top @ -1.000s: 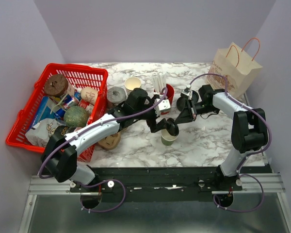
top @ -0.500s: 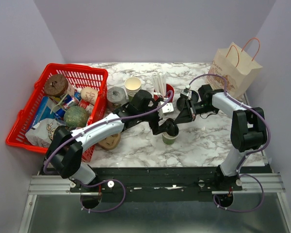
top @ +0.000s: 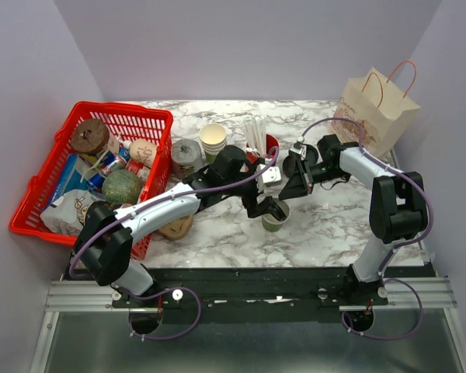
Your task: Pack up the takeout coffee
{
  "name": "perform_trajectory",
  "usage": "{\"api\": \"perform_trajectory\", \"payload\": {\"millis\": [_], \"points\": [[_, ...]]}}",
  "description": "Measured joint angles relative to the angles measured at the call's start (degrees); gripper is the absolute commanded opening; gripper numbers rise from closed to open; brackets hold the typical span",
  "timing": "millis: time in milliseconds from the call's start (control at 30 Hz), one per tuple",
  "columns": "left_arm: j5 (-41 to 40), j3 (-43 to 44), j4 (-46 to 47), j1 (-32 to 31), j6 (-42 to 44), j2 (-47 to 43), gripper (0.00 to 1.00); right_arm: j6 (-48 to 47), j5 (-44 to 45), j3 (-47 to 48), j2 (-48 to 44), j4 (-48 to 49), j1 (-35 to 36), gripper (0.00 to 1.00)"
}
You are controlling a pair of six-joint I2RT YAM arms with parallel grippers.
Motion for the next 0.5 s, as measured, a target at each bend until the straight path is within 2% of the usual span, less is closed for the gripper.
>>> {"api": "perform_trajectory", "payload": {"millis": [267, 367, 500], "points": [[0.1, 0.0, 0.6, -0.8, -0.2, 0.1, 0.95, -2.0, 1.0, 1.2, 0.0, -1.6, -0.4, 0.30], [0.0, 0.0, 1.1, -0.9, -0.3, 0.5, 0.95, -3.8, 2.0, 2.4, -0.6, -2.5, -1.6, 0.36], [0.0, 0.3, 1.2, -1.0, -0.4, 1.4, 0.95, -6.1, 4.1, 3.2, -2.7, -3.4, -3.1, 0.58]]}}
